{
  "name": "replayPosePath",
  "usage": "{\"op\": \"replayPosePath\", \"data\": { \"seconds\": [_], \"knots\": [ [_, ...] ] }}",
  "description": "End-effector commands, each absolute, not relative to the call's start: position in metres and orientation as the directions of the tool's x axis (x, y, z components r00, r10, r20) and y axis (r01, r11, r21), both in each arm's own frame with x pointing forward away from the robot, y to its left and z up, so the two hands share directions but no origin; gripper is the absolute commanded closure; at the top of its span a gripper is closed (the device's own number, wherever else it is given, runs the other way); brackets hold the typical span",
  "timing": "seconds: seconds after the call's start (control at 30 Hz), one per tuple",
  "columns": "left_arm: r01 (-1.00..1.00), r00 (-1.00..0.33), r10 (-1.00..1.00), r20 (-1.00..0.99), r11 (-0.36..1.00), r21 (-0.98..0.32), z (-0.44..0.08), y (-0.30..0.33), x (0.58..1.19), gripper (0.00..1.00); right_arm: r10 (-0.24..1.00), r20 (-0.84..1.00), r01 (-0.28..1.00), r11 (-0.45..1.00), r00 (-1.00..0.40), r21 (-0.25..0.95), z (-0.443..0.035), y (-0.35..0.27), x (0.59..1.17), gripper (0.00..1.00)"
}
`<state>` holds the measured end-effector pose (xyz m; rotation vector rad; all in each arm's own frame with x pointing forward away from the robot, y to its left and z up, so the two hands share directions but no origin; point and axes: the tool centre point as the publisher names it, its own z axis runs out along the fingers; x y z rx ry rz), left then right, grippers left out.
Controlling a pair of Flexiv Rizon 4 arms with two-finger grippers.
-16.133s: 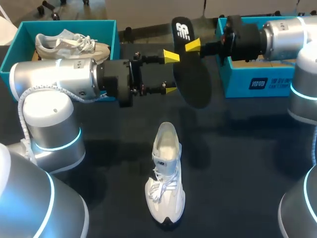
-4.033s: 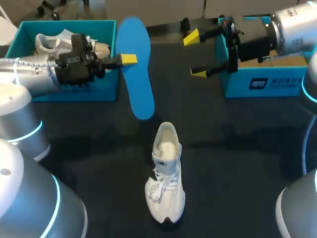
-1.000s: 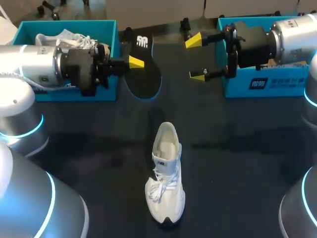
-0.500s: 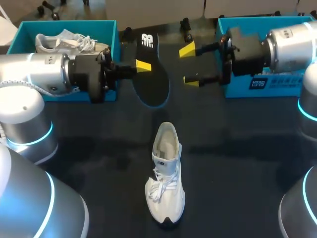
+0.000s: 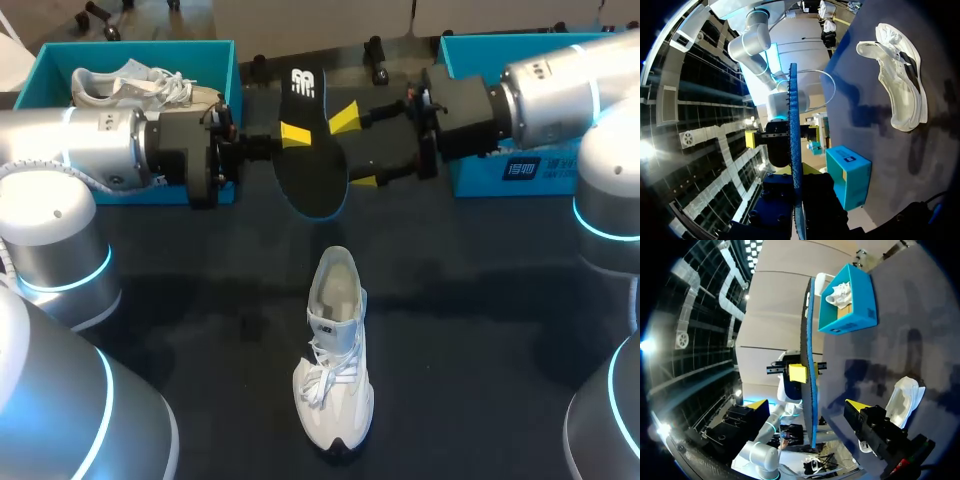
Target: Take the shoe out of the shoebox, open the shoe tongue, remove and reinsert the insole, then place the shoe into the shoebox
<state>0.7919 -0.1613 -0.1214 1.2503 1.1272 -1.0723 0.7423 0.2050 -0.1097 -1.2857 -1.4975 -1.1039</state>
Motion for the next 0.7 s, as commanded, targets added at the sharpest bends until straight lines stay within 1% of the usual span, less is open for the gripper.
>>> {"op": "replayPosePath", "data": {
  "seconds": [0.03, 0.13, 0.2, 0.23, 0.27, 0.3, 0.33, 0.37, 0.43, 0.7],
  "knots": [
    [0.988, 0.145, 0.010, -0.989, 0.044, 0.145, -0.122, -0.163, 0.793, 1.00, 0.251, 0.962, 0.992, 0.088, -0.108, 0.088, -0.113, 0.217, 0.746, 0.00],
    [0.988, 0.145, 0.008, -0.989, 0.048, 0.145, -0.122, -0.162, 0.793, 1.00, 0.255, 0.960, 0.991, 0.089, -0.117, 0.097, -0.115, 0.220, 0.745, 0.00],
    [0.988, 0.145, 0.007, -0.989, 0.050, 0.145, -0.121, -0.162, 0.794, 1.00, 0.253, 0.960, 0.991, 0.087, -0.122, 0.103, -0.117, 0.221, 0.744, 0.17],
    [0.988, 0.145, 0.007, -0.989, 0.052, 0.145, -0.121, -0.162, 0.794, 1.00, 0.253, 0.960, 0.991, 0.086, -0.122, 0.103, -0.118, 0.221, 0.744, 0.28],
    [0.988, 0.145, 0.007, -0.989, 0.053, 0.145, -0.121, -0.162, 0.794, 1.00, 0.256, 0.959, 0.991, 0.088, -0.120, 0.101, -0.119, 0.222, 0.744, 0.35],
    [0.988, 0.145, 0.007, -0.989, 0.055, 0.145, -0.120, -0.162, 0.794, 1.00, 0.257, 0.959, 0.991, 0.088, -0.120, 0.101, -0.119, 0.223, 0.744, 0.39],
    [0.988, 0.145, 0.007, -0.989, 0.056, 0.145, -0.120, -0.163, 0.795, 1.00, 0.258, 0.959, 0.991, 0.088, -0.120, 0.100, -0.120, 0.223, 0.744, 0.41],
    [0.988, 0.144, 0.007, -0.989, 0.058, 0.145, -0.120, -0.163, 0.795, 1.00, 0.260, 0.958, 0.991, 0.088, -0.120, 0.100, -0.120, 0.224, 0.744, 0.49],
    [0.988, 0.143, 0.007, -0.990, 0.061, 0.143, -0.119, -0.163, 0.795, 1.00, 0.261, 0.958, 0.991, 0.087, -0.123, 0.104, -0.120, 0.225, 0.743, 0.52],
    [0.989, 0.139, 0.009, -0.990, 0.059, 0.139, -0.118, -0.166, 0.795, 1.00, 0.269, 0.951, 0.988, 0.082, -0.150, 0.133, -0.121, 0.228, 0.743, 0.51]
  ]
}}
